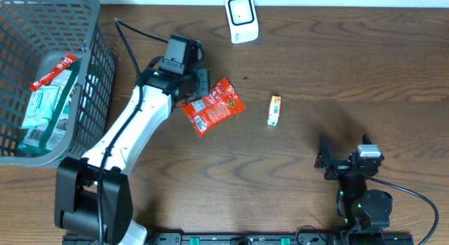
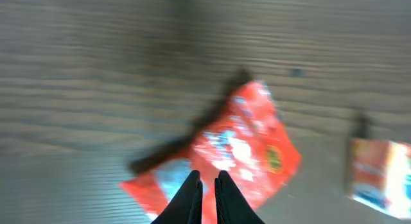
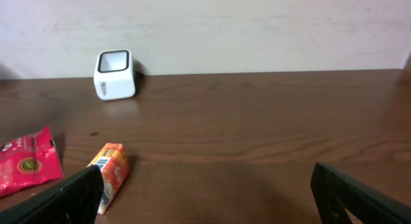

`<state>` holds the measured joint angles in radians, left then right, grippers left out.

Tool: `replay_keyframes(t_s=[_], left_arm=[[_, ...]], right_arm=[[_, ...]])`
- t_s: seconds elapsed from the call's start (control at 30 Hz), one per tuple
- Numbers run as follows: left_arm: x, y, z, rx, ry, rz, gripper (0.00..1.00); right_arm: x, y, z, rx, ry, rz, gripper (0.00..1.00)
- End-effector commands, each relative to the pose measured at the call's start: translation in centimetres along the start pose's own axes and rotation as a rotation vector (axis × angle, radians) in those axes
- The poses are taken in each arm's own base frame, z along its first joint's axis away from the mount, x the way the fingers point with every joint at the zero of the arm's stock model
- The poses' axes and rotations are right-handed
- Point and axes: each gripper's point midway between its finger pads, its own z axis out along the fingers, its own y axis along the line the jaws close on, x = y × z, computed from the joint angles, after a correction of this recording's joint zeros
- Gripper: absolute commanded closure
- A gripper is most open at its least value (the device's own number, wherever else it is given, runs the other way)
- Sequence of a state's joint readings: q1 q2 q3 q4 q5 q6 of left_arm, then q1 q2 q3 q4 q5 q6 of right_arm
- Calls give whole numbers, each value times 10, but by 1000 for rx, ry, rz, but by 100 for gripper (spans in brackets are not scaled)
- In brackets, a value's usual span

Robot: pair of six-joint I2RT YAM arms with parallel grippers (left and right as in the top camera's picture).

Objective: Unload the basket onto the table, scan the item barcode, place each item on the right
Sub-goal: 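Carry the red bag with the left gripper toward the table center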

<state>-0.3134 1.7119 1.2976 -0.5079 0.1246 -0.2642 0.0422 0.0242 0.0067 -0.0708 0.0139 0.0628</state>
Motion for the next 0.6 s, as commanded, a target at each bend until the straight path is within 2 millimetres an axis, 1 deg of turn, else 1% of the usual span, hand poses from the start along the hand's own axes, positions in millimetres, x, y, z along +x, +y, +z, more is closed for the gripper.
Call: replay_keyframes(t_s=[0.0, 0.03, 0.1, 0.17, 0.23, 0.33, 0.4, 0.47, 0.57], left_arm=[[13, 52, 25, -186, 46, -30, 89], [15, 58, 29, -195, 56, -39, 89], [22, 76, 44, -223, 94, -70, 89], [30, 89, 56, -239, 129, -91, 89], [39, 92, 64, -231, 169, -102, 89], [48, 80, 67, -163, 210, -111, 89], [53, 62, 67, -63, 244, -123, 89], [60, 50, 66, -4, 277, -128, 89], [72, 40, 64, 12, 326, -119, 89]], right_arm=[[1, -2, 0, 6, 1, -11, 1], [1, -2, 0, 6, 1, -11, 1], [1, -2, 0, 6, 1, -11, 1], [1, -2, 0, 6, 1, -11, 1], [1, -2, 0, 6, 1, -11, 1], [1, -2, 0, 6, 1, -11, 1], [1, -2, 0, 6, 1, -11, 1], [1, -2, 0, 6, 1, -11, 1], [1, -2, 0, 6, 1, -11, 1]])
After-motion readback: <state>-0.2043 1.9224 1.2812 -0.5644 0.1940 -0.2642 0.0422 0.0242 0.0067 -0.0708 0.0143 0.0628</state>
